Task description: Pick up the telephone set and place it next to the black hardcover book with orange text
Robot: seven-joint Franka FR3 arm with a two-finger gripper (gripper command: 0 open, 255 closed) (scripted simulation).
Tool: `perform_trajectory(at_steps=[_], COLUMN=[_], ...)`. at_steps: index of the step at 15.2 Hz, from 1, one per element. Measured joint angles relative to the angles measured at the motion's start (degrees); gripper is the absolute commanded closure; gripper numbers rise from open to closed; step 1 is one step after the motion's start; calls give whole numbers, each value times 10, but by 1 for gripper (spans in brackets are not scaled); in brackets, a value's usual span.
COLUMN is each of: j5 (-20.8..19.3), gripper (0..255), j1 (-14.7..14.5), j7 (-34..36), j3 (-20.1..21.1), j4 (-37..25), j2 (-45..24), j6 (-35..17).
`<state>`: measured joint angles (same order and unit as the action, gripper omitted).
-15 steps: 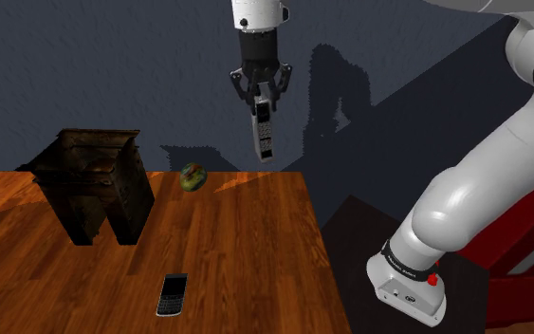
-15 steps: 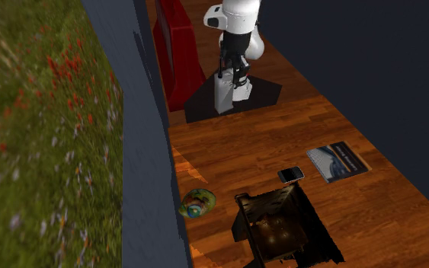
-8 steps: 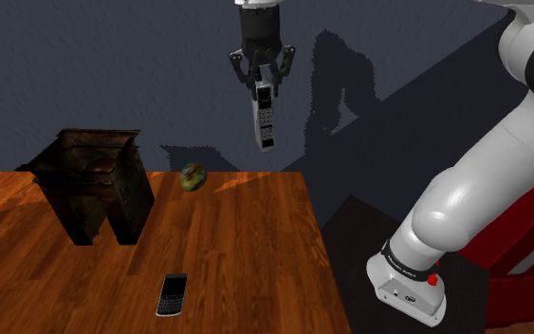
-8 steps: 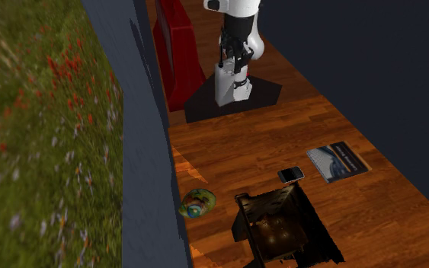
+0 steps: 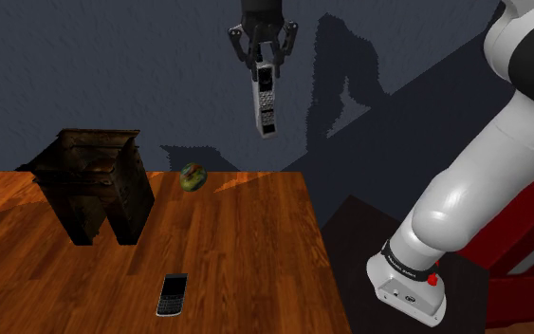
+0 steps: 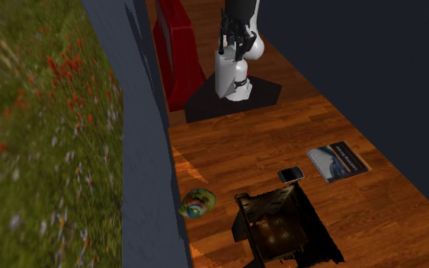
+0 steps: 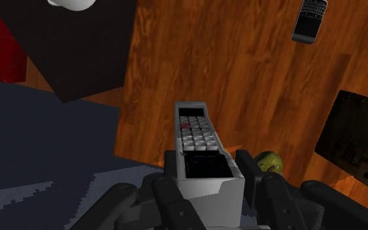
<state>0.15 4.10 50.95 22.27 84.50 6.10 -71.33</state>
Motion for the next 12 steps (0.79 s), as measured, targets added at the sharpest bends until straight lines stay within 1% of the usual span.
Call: perform_trajectory(at_steps=[2,3,8,10,12], j5=[-3,-2,6,3,1], gripper=[255,255,255,255,255], j1=[0,-3,-26,-39,-50], j7=[1,8,62,89,114], j3=[1,5,34,50,63], j4=[-21,-19,22,22,36], j2=[-7,-9,-14,-31,-42], j6=[14,11,-34,-49,-72])
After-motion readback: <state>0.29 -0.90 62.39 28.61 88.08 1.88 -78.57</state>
